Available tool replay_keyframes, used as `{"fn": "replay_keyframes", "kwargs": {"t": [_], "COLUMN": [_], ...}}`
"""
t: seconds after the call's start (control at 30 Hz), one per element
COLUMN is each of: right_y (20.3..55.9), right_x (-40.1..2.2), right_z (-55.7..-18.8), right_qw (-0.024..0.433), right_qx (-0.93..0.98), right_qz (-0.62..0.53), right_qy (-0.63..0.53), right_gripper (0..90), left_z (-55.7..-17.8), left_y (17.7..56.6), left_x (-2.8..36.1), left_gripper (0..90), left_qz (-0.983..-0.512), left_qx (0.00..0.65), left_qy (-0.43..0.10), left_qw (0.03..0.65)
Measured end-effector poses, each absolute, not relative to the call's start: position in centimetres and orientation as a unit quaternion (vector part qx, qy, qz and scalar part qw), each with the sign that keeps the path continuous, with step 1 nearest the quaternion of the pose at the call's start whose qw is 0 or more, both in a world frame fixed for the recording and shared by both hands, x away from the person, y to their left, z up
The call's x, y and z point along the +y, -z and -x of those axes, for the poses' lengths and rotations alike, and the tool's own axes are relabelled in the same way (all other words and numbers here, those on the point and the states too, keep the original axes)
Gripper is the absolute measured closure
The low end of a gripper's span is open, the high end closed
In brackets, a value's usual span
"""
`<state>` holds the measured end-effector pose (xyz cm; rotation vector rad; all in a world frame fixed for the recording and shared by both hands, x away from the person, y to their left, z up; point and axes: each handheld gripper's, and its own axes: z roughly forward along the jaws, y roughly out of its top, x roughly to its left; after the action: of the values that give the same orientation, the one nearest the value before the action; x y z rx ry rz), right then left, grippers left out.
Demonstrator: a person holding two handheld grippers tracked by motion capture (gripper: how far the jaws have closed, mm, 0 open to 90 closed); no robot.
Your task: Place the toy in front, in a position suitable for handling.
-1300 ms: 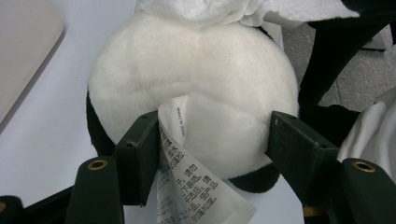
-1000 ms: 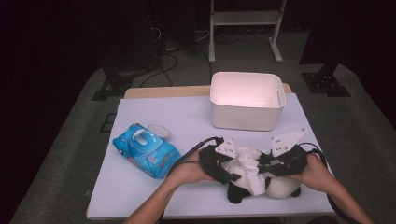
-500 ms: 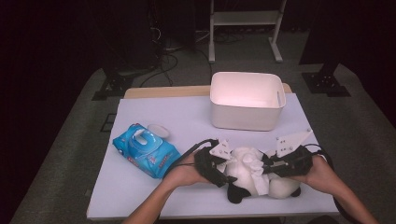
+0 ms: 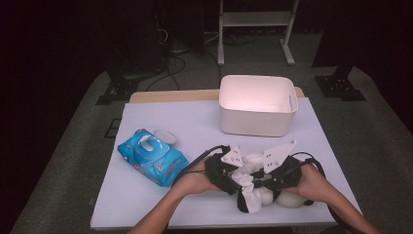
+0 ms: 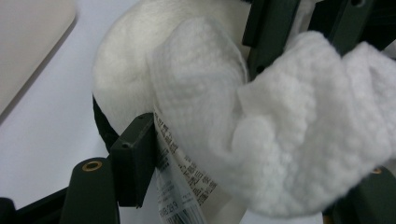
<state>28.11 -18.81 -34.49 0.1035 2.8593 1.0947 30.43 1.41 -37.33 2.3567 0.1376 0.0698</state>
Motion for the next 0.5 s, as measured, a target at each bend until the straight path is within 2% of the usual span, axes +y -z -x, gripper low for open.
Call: {"fn": "replay_keyframes", "kwargs": {"t": [0.33, 0.5], "right_y": [34.4, 33.9], "right_x": [-22.9, -24.4], "right_z": [-27.3, -28.6], "right_qw": [0.050, 0.068], "right_qx": [0.932, 0.925], "right_qz": [-0.075, -0.095], "right_qy": [-0.351, -0.360], "right_gripper": [76.6, 76.5], "left_z": [-30.2, -30.0], "left_y": [37.2, 37.0], "left_x": [1.2, 0.9], "left_gripper": [32.6, 32.9], "left_qz": [-0.923, -0.925], "left_qx": [0.050, 0.042], "left_qy": [-0.030, -0.031], "left_qw": [0.380, 0.376]}}
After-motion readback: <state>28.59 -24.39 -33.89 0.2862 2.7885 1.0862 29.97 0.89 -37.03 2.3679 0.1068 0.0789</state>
